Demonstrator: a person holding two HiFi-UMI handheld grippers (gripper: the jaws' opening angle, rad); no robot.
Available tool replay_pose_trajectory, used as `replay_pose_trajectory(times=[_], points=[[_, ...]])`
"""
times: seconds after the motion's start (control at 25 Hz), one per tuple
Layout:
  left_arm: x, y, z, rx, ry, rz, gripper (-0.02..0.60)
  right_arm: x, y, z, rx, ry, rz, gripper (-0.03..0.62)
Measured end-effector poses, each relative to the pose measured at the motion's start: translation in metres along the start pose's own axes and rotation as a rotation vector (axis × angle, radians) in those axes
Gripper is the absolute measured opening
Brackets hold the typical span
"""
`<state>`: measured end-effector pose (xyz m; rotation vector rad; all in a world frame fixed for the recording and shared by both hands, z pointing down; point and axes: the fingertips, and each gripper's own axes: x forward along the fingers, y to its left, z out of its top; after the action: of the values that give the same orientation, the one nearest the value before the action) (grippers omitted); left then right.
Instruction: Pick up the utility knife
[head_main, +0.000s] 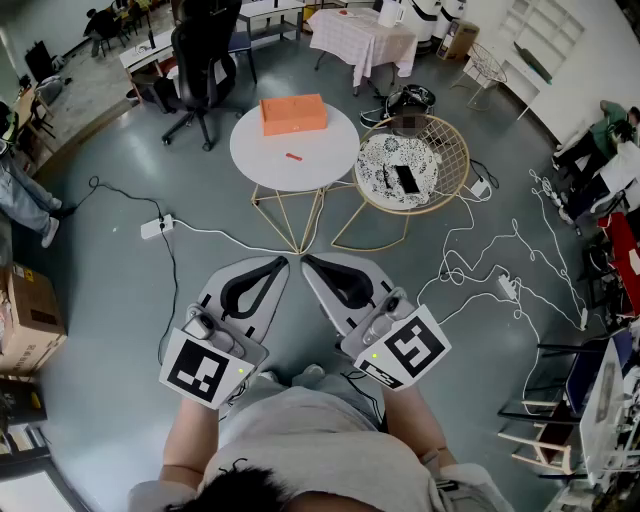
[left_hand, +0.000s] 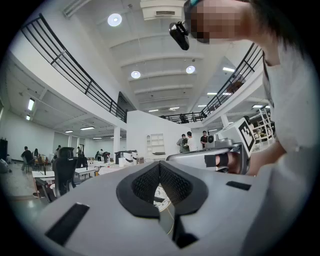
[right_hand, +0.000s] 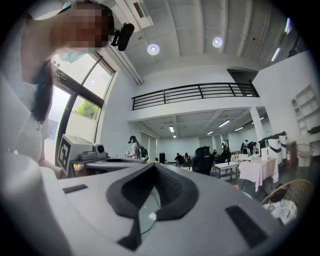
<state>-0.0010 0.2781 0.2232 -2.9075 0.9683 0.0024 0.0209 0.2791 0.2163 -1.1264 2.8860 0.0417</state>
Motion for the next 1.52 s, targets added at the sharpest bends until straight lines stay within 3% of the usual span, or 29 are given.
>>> replay_pose_trajectory(times=[0.56,0.76,0.88,1.16,1.52], points=[[0.039,0.001,-0.002,-0.017,-0.013,0.011,0.011,-0.006,-0.035,-0.004,0.002,0.001,0.024,0.005],[0.048,0.006,-0.008,-0.001,0.003,0.058,0.011,-0.007,-0.043,-0.012,0.028,0.002,0.076,0.006],[0.054,0.019,-0.013,-0.03,0.0,0.084,0.011,0.001,-0.052,-0.019,0.025,0.003,0.081,0.006],[0.073,0.073,-0.026,-0.046,-0.016,0.039,0.011,0.047,-0.079,-0.024,0.009,-0.011,0.065,0.006],[0.115,0.162,-0.03,-0.035,-0.012,-0.092,0.011,0.132,-0.141,-0.023,0.019,-0.001,-0.066,0.006]])
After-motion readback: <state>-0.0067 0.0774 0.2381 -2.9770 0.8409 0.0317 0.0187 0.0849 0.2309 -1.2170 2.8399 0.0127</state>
